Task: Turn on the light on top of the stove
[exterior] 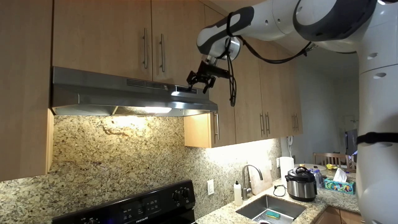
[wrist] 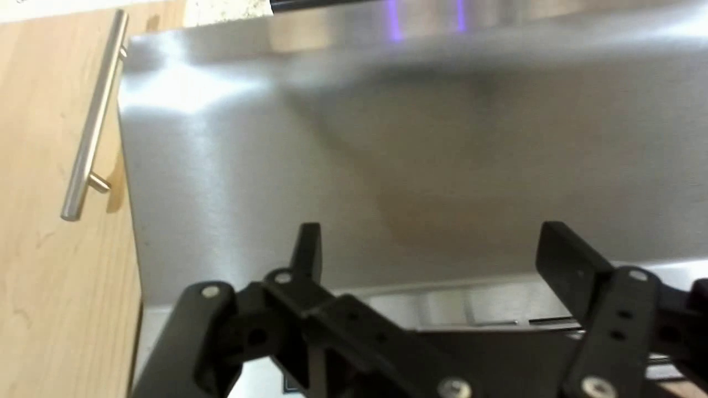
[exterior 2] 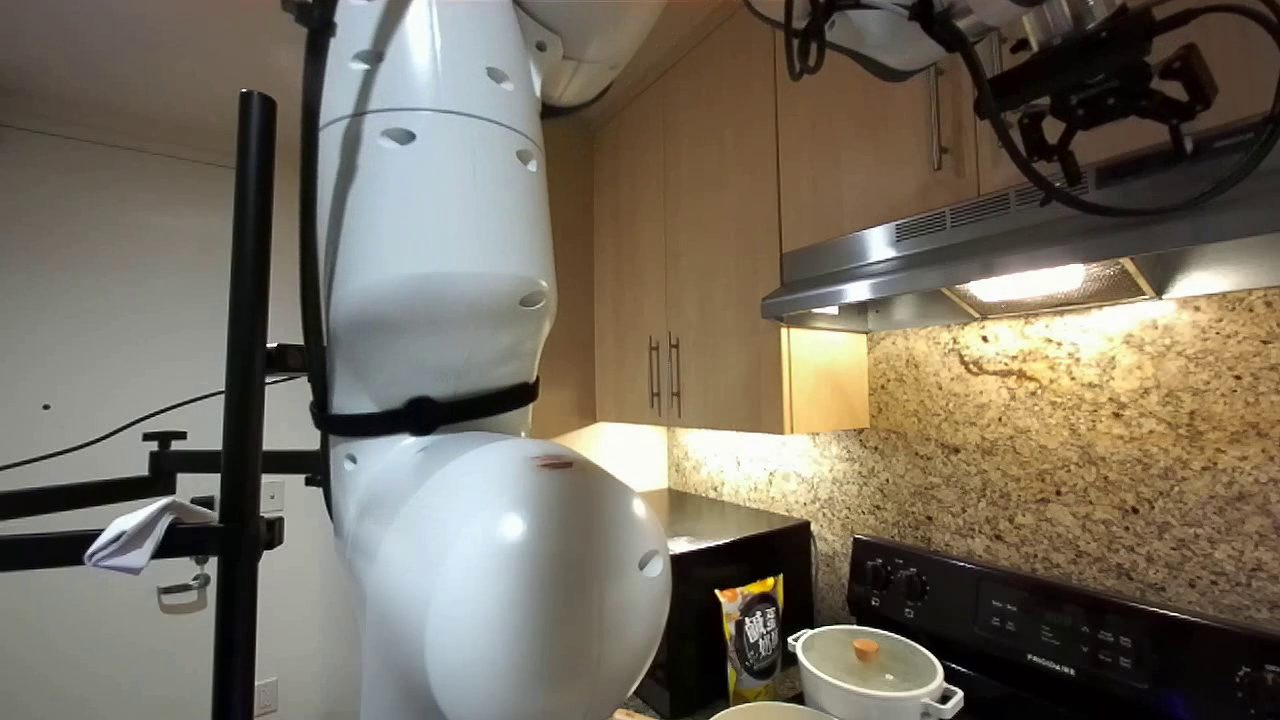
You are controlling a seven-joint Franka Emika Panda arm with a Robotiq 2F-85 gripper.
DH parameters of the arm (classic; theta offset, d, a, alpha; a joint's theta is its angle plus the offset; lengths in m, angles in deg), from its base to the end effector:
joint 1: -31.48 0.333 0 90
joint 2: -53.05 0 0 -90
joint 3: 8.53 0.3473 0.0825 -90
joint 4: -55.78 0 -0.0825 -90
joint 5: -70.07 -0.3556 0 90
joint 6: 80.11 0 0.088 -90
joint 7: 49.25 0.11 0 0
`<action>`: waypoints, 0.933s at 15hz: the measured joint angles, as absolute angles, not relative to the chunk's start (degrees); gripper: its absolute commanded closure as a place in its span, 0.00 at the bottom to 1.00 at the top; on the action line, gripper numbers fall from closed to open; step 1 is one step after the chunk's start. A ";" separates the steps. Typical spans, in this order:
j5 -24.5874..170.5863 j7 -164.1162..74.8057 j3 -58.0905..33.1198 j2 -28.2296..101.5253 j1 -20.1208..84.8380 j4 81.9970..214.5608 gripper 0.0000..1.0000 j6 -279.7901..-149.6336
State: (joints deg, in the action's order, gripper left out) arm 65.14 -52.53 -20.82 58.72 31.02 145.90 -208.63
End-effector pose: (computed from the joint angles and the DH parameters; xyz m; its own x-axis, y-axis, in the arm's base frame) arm 0.5199 -0.1241 0.7843 0.6986 -0.1687 0.6953 -0.1708 -0.9830 -0.0668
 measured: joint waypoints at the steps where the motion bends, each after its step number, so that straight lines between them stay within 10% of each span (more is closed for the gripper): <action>1: 65.33 -51.41 -20.46 60.01 30.70 147.31 0.00 -207.85; 14: 65.33 -47.54 -16.94 73.61 28.62 166.03 0.00 -200.19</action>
